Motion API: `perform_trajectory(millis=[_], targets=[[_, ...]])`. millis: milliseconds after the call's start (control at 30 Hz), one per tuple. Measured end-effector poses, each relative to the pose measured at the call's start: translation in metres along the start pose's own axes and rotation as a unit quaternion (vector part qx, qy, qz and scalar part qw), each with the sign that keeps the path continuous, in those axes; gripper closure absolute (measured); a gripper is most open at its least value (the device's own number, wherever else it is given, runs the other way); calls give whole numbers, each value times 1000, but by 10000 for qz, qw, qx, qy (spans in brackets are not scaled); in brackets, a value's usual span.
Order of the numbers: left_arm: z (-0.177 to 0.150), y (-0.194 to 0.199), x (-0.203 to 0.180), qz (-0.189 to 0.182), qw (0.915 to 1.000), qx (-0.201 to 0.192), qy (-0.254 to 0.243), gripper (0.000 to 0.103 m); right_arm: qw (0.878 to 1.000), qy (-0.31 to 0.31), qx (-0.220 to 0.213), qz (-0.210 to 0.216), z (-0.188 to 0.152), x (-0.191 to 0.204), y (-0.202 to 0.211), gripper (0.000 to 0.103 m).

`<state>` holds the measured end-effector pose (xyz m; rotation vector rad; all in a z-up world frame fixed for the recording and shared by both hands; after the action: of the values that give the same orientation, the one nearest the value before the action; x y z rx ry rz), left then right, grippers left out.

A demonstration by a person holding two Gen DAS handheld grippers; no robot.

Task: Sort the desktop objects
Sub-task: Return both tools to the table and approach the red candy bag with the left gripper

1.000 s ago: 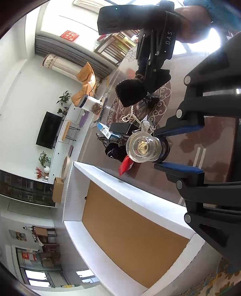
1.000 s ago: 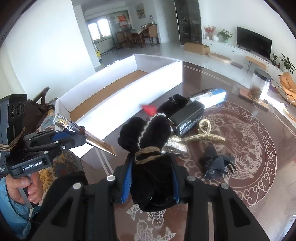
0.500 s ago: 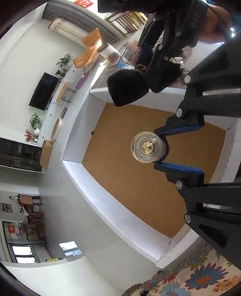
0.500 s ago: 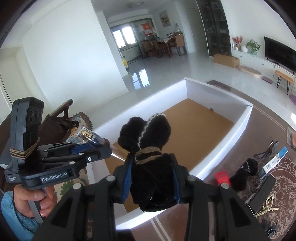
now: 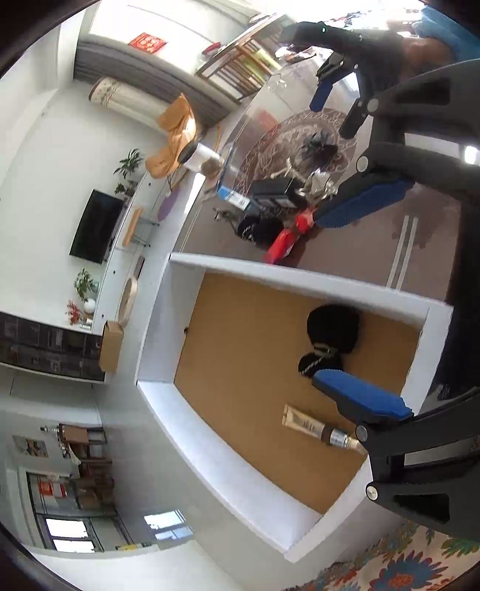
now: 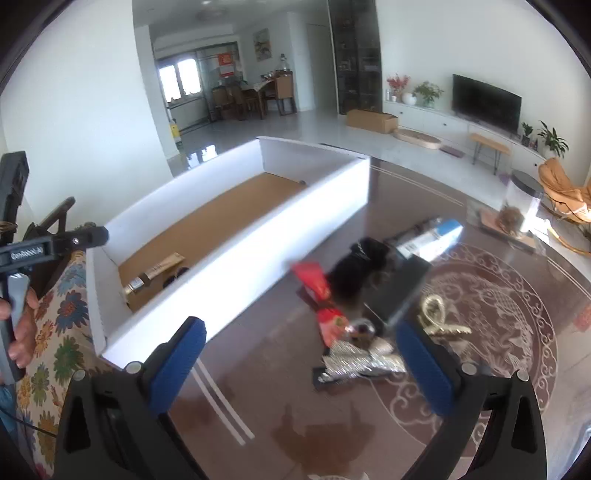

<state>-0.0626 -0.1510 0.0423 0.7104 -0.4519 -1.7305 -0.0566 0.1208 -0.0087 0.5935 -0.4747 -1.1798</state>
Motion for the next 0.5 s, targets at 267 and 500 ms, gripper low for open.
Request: perform_trajectory(millis=[267,500], targets=[[-102,-65,-140,-377,9828,1401,-1144,8,9801,-831,1041,-1475,-165,-150,36,0],[-145,-116,-164,-18,9723,1868,-1405,8,9799,-797,924,-1575,-167,-158,39,0]])
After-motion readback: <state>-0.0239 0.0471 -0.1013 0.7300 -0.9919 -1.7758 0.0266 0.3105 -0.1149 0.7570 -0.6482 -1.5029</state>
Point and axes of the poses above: each gripper's, at about its wrist camera, not at the fingertips, and y roughly against the way its jaws point, x to its left, z to its top, the point moved 9 cm from there along -y, roughly the way its jaws point, and after that the axes turned 7 degrees about -x, right-handed, at the moved point
